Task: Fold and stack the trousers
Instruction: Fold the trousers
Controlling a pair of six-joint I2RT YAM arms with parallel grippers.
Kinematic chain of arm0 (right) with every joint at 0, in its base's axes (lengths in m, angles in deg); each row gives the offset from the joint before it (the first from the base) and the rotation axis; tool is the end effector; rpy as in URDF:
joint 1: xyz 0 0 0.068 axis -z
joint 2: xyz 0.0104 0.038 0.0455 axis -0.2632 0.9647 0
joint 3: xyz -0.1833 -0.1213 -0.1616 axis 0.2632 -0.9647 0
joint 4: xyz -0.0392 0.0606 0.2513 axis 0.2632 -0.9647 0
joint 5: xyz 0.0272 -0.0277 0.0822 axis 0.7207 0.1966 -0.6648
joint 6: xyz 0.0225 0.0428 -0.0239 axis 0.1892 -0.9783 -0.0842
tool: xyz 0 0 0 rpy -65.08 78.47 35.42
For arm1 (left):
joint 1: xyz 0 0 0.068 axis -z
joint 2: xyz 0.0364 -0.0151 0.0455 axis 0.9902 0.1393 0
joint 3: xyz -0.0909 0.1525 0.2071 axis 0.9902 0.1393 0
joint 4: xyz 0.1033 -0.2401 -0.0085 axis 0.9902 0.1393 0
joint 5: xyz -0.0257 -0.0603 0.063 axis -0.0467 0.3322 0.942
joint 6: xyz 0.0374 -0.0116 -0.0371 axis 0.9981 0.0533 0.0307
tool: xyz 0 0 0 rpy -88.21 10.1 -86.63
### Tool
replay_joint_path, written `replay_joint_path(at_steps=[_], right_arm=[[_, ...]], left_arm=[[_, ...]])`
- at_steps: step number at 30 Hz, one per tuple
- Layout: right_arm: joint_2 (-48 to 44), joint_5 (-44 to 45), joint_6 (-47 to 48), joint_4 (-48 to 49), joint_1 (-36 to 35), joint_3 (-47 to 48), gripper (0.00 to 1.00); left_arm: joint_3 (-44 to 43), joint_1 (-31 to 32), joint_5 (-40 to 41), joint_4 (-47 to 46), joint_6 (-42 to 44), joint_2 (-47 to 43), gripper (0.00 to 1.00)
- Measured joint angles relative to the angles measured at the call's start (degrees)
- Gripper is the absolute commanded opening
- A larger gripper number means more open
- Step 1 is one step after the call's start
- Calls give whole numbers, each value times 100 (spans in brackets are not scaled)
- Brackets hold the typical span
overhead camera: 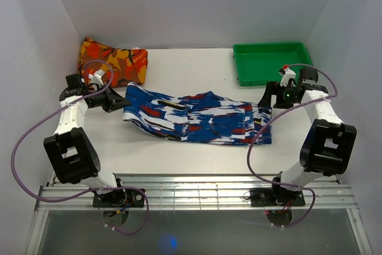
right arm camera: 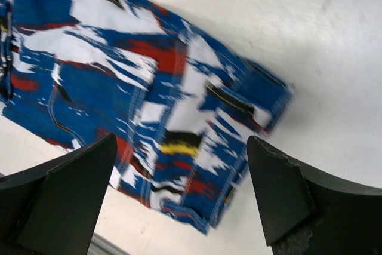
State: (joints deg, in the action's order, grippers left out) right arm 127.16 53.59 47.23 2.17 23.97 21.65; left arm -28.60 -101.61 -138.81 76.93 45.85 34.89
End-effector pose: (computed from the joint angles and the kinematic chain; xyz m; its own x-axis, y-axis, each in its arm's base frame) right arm 0.3244 -0.0317 0.2454 -0.7733 -0.0272 -0.6334 -0.2841 0.9080 0.3079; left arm 0.2885 0.0724 0.2559 -0.8524 -0.4601 -0.2483 -0.0742 0.5766 -0.8136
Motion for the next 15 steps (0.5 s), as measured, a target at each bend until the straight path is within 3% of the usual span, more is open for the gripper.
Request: replay_joint_path(at_steps=[3, 8, 13, 15], right_arm=[[22, 92, -9, -245, 457, -164, 93], [369, 304, -20, -374, 527, -286, 91], [1123, 221, -46, -400, 525, -321, 74], [1298, -22, -101, -407, 535, -302, 62]], left_arm=[[-118, 79, -39, 44, -2, -4, 0], [-179, 249, -39, 90, -17, -4, 0], [-345, 426, -37, 144, -61, -4, 0], [-474, 538, -28, 170, -103, -7, 0]])
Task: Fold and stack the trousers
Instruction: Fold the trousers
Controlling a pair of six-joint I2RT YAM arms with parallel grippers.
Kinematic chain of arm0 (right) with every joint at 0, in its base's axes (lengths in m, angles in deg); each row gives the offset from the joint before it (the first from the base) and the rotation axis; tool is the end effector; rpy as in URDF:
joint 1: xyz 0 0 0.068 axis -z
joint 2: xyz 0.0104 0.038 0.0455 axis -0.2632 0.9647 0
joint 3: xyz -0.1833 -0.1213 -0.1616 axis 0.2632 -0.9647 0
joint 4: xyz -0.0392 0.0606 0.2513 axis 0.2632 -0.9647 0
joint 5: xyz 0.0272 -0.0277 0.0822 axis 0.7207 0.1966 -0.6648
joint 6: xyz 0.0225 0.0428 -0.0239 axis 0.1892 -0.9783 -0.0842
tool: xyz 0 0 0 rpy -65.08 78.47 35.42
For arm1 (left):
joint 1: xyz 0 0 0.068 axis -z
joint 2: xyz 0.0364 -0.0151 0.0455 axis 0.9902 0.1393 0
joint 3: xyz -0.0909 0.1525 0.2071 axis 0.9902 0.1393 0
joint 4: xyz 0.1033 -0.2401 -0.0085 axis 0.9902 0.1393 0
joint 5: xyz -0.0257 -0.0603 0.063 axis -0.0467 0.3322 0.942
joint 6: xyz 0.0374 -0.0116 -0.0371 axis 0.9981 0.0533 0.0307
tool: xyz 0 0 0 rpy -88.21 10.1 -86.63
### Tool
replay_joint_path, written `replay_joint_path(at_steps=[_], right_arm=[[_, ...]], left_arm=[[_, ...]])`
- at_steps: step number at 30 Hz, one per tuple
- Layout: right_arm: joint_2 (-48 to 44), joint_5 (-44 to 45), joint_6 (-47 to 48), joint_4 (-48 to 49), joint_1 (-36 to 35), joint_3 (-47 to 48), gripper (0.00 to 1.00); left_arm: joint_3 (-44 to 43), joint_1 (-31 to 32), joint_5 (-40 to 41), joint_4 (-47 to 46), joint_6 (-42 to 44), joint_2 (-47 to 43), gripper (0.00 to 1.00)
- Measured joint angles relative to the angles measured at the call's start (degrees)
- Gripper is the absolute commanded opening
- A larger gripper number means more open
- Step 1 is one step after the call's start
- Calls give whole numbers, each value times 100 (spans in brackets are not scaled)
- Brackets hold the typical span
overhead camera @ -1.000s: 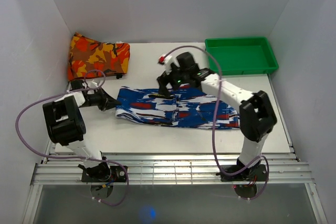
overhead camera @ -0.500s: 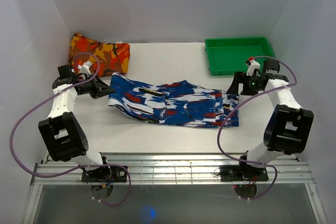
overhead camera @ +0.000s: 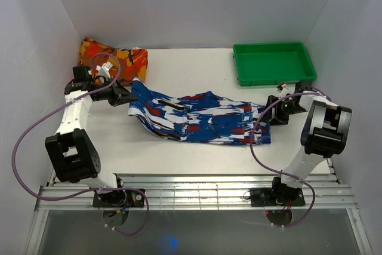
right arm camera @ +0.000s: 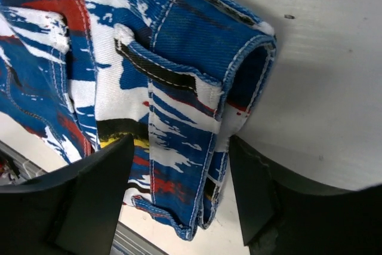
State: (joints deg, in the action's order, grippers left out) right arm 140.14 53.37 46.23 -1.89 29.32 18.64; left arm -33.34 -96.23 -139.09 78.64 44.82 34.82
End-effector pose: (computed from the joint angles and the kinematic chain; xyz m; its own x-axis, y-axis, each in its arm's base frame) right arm 0.3239 -0.0627 0.1574 -0.9394 0.1025 -0.3272 -0.0561 0.8955 0.4415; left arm 0.3001 0.0465 0.2795 -0.8783 -0.3841 -0.2845 0.0091 0.5816 -0.8134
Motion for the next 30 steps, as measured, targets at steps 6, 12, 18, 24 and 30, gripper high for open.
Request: replay_joint_path(at_steps=[6, 12, 18, 24, 30], right_arm=[[214, -332, -28, 76, 28, -153, 13], [264, -584, -70, 83, 33, -201, 8], [267, -719, -70, 153, 33, -289, 8], [236, -782, -72, 188, 33, -358, 8], [205, -800, -72, 181, 15, -387, 8]], left_arm=[[-566, 717, 114, -109, -258, -63, 0], [-658, 1716, 219, -645, -964, -229, 0], [-1163, 2793, 385, -960, -1572, 293, 0], [-1853, 3668, 717, -1351, -2068, 1198, 0], [-2249, 4503, 1008, -1655, -2575, 2006, 0]])
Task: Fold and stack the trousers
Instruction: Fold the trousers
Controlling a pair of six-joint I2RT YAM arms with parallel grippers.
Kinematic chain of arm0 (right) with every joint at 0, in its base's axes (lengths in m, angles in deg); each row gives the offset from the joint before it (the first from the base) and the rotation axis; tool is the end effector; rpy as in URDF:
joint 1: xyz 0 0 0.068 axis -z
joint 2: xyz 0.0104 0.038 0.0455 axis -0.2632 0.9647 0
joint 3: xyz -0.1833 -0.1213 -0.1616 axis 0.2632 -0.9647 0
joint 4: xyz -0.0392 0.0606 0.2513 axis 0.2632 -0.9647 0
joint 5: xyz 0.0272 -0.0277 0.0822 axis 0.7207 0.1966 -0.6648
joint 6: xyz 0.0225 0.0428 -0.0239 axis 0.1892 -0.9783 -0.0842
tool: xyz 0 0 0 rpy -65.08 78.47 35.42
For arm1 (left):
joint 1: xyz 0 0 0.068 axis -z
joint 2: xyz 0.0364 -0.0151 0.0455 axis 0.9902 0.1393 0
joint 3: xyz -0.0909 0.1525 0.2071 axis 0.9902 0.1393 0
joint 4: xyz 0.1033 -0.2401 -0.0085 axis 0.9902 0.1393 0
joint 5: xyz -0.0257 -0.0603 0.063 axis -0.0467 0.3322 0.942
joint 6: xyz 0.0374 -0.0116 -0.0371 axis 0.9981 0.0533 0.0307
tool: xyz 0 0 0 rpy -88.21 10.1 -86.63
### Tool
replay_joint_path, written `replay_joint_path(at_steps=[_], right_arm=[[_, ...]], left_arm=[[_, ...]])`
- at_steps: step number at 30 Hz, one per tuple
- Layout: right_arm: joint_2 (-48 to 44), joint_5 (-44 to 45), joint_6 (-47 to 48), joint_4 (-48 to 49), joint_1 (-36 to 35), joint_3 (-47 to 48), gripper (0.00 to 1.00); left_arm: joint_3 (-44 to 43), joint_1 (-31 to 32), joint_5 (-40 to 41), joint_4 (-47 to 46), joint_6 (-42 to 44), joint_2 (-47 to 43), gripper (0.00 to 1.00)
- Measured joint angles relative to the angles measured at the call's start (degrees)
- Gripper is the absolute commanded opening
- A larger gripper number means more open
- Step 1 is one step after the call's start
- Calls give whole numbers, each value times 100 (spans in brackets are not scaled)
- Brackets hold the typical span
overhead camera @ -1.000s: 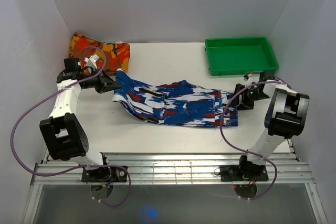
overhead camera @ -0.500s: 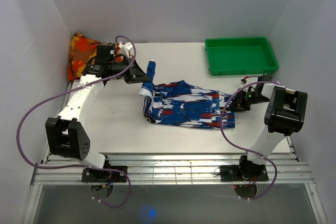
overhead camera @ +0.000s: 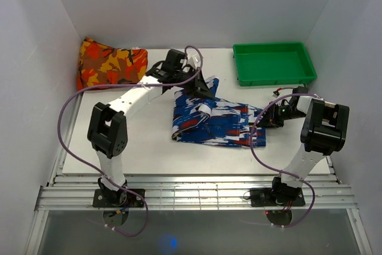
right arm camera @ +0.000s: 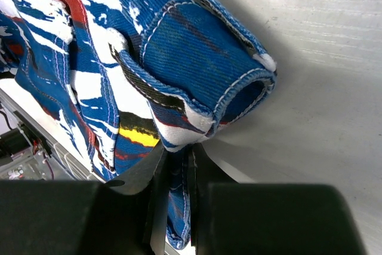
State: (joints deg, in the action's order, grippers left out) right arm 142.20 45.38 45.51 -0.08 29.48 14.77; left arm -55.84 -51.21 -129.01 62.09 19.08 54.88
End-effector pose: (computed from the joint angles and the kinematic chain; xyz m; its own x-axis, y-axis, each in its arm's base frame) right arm 0.3136 -0.0568 0.1335 -0.9542 0.1311 -0.2688 -0.0499 0.8164 0.5754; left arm 0.3499 -0.2372 0.2963 -0.9660 0.0254 -0.2572 0.2368 0.4852 -0.8417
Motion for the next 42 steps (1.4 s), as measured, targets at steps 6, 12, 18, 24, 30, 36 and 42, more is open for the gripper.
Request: replay_joint_path(at_steps=[6, 12, 18, 24, 30, 36, 42], right_arm=[[-7, 0, -15, -2, -39, 0, 8], [-7, -11, -26, -2, -83, 0, 8], [-7, -20, -42, -2, -114, 0, 8], [-7, -20, -44, -2, -136, 0, 8], [-9, -17, -59, 0, -184, 0, 8], [-7, -17, -63, 2, -188, 0, 8], [-9, -17, -81, 2, -188, 0, 8]], left_arm=[[-468, 621, 269, -229, -400, 785, 0], [-1099, 1040, 542, -367, -721, 1508, 0], [-1408, 1281, 739, -476, -984, 1982, 0], [-1648, 1453, 876, -588, -1241, 2341, 0], [-1711, 1580, 927, -688, -1414, 2354, 0], [-1843, 1731, 944, -813, -1537, 2393, 0], [-1932, 1860, 955, -977, -1692, 2682, 0]])
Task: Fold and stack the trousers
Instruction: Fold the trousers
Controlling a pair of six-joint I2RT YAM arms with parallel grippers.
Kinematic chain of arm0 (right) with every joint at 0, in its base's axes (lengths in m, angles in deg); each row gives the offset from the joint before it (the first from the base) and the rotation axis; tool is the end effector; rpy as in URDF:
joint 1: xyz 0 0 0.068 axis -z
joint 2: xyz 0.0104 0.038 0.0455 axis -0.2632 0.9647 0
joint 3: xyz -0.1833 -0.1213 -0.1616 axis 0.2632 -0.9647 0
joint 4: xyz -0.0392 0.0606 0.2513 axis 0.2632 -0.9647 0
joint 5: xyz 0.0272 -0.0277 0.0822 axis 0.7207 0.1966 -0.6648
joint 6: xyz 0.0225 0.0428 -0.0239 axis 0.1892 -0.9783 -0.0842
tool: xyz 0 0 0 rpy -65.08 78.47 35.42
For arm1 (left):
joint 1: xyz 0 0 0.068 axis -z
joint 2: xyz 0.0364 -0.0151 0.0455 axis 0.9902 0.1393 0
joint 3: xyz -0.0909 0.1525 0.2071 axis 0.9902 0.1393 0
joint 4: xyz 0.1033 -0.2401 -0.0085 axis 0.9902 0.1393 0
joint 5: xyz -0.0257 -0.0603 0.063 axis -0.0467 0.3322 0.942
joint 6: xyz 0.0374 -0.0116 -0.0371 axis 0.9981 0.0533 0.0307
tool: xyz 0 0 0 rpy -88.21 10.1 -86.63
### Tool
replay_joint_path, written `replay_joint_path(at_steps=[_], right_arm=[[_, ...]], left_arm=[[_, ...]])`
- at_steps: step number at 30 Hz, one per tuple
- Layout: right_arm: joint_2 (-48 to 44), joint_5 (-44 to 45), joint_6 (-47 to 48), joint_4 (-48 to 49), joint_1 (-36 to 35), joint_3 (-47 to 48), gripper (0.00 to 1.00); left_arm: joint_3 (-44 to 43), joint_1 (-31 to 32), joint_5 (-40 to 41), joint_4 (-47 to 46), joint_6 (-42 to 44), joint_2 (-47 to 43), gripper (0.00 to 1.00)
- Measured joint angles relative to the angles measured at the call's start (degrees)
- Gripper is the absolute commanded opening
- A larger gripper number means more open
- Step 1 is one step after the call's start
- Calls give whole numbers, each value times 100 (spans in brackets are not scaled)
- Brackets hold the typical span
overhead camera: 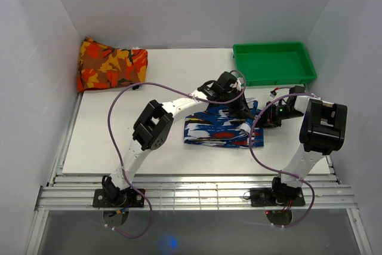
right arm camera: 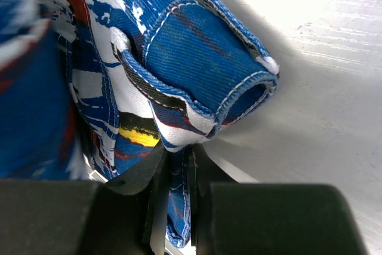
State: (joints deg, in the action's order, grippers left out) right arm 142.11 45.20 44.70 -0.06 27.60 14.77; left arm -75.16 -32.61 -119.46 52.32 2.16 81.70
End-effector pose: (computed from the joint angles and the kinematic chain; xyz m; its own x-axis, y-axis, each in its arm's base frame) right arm 0.3153 -0.0464 0.1341 -0.9584 0.1113 -0.2628 -0.0651 0.8113 0.5811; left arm 0.3303 -0.4160 0.2028 -0.9914 0.0827 -0.1016 0.1298 0.5138 -0.8480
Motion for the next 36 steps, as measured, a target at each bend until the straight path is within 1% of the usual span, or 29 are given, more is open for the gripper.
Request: replay_joint_path(at_steps=[23, 24, 25, 26, 28, 29, 30, 31, 32, 33, 36], right_arm=[[-4, -2, -24, -2, 0, 0, 8], [-7, -2, -24, -2, 0, 0, 8], [-7, 0, -24, -2, 0, 0, 8], [-7, 0, -24, -4, 0, 0, 11], [-7, 24, -20, -22, 0, 4, 17], [-7, 44, -4, -59, 4, 17, 26], [-9, 61, 28, -118, 37, 48, 32], [-13, 81, 57, -186, 52, 81, 35], [-22, 118, 109, -284, 92, 133, 41], [-44, 160, 175, -402, 160, 214, 44], [-94, 391, 433, -778, 544, 654, 50]], left_arm=[[-175, 142, 13, -481, -378, 625, 0], [-175, 142, 0, -522, -385, 643, 7], [-175, 142, -15, -553, -382, 658, 17], [-175, 142, -31, -579, -372, 675, 28], [-173, 140, -55, -601, -343, 693, 34], [-173, 140, -70, -619, -330, 693, 50], [-164, 140, -92, -662, -267, 688, 52], [-125, 138, -109, -723, -262, 667, 53], [-42, 125, -131, -774, -238, 623, 54], [63, 101, -146, -800, -203, 566, 62], [313, 39, -199, -754, 0, 393, 70]])
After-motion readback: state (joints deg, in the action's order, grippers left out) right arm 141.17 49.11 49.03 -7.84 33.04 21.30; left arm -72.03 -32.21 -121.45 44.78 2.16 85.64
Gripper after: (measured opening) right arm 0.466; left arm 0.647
